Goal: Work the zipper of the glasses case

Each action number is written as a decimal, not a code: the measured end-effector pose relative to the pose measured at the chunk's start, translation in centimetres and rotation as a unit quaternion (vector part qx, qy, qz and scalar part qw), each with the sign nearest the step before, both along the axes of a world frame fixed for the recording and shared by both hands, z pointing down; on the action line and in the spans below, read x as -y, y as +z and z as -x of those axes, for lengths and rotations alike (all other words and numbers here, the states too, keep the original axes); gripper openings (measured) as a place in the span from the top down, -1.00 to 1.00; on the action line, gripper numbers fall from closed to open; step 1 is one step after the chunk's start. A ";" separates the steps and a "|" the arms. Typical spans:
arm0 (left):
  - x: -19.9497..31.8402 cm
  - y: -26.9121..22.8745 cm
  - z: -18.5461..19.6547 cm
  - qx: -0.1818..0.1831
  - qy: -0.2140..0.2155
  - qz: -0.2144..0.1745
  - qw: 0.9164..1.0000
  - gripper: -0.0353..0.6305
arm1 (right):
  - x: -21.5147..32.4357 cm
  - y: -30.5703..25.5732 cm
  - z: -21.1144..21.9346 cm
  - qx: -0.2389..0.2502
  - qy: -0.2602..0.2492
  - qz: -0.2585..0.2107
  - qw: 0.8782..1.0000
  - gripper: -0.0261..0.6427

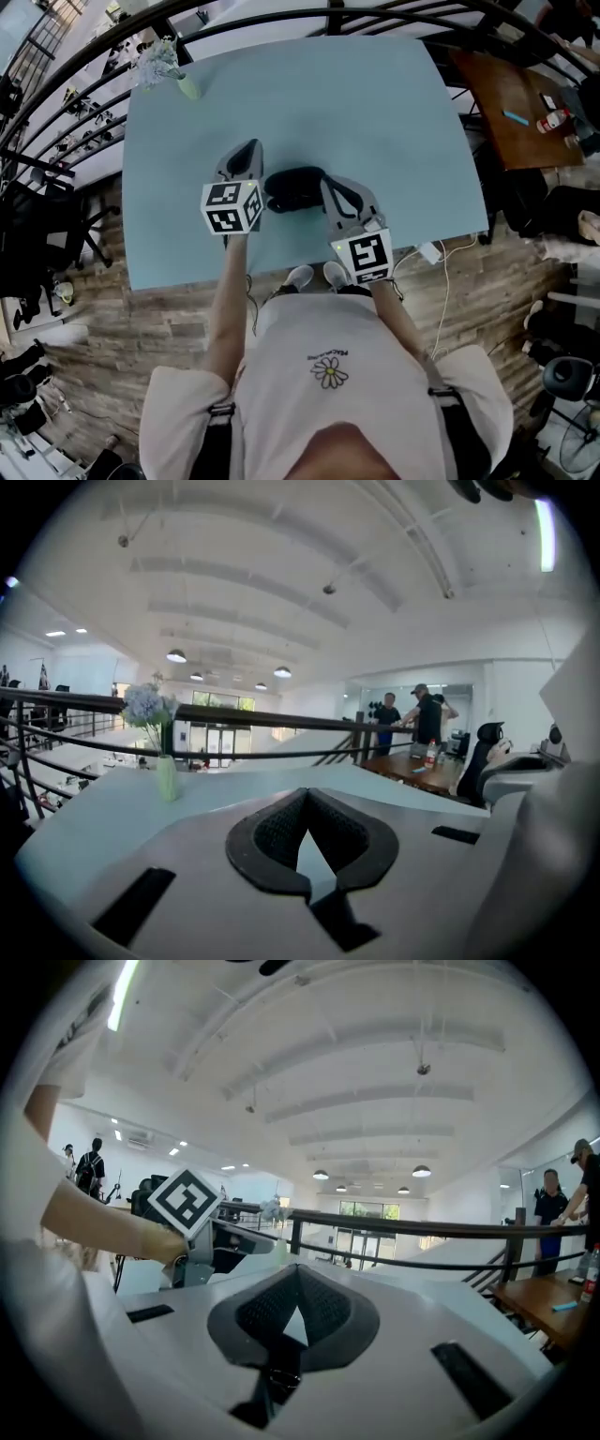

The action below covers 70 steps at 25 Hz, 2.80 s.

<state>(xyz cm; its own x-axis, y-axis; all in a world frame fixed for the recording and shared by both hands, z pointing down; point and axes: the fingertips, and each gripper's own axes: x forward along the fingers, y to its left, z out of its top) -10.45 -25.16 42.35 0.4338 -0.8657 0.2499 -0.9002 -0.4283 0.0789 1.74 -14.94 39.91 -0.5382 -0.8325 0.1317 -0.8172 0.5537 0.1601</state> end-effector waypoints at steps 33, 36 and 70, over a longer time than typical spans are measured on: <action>1.0 16.0 -4.6 0.071 0.164 0.281 0.943 0.85 | -0.6 17.3 2.2 -0.085 -0.015 0.213 0.973 0.90; 0.0 15.4 -5.2 0.084 0.173 0.268 0.944 0.85 | -0.5 17.3 2.0 -0.084 -0.014 0.214 0.973 0.90; -11.1 13.7 -6.4 0.043 0.178 0.251 0.951 0.85 | 2.4 18.0 -0.1 -0.168 -0.246 0.258 0.919 0.90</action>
